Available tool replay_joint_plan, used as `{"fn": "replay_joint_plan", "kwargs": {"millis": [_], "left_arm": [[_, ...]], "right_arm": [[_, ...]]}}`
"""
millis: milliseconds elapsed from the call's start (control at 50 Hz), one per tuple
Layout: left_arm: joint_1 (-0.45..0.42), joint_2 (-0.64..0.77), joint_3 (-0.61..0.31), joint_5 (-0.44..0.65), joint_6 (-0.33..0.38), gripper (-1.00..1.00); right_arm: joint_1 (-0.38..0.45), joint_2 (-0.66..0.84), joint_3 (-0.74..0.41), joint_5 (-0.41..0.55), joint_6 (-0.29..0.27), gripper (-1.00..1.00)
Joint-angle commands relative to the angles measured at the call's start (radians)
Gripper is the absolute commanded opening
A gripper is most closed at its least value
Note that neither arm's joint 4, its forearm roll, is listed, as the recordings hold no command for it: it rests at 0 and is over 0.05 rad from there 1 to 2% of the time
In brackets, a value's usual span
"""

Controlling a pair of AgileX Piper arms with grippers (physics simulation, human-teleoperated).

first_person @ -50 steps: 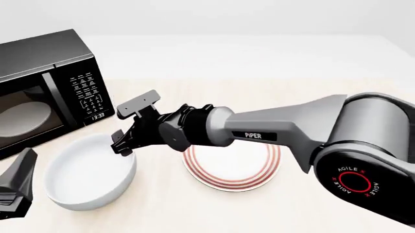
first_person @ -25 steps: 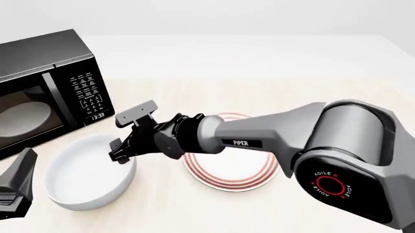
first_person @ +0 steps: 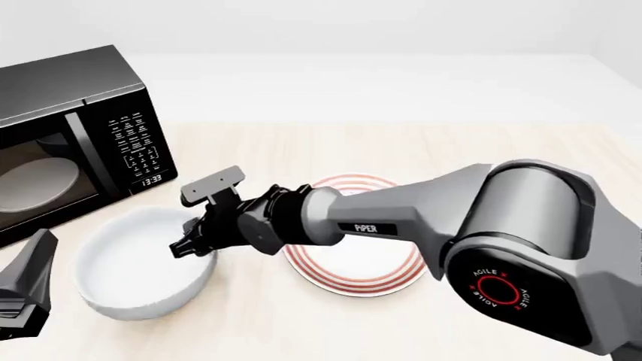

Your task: Put the white bowl to the right of the plate.

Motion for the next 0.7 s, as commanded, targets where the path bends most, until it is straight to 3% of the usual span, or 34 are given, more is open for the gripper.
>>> {"fn": "replay_joint_plan", "kwargs": {"millis": [20, 120, 140, 700], "left_arm": [[0.0, 0.0, 0.0, 0.0, 0.0, 1.0], [0.0, 0.0, 0.0, 0.0, 0.0, 1.0], [0.0, 0.0, 0.0, 0.0, 0.0, 1.0], [0.0, 0.0, 0.0, 0.0, 0.0, 1.0]], "right_arm": [[-0.008, 0.002, 0.001, 0.002, 0.001, -1.0], [-0.01, -0.023, 0.016, -0.002, -0.002, -1.0], [-0.053, -0.295, 0.148, 0.005, -0.09, -1.0], [-0.16, -0.571, 0.342, -0.031, -0.157, -1.0]]}}
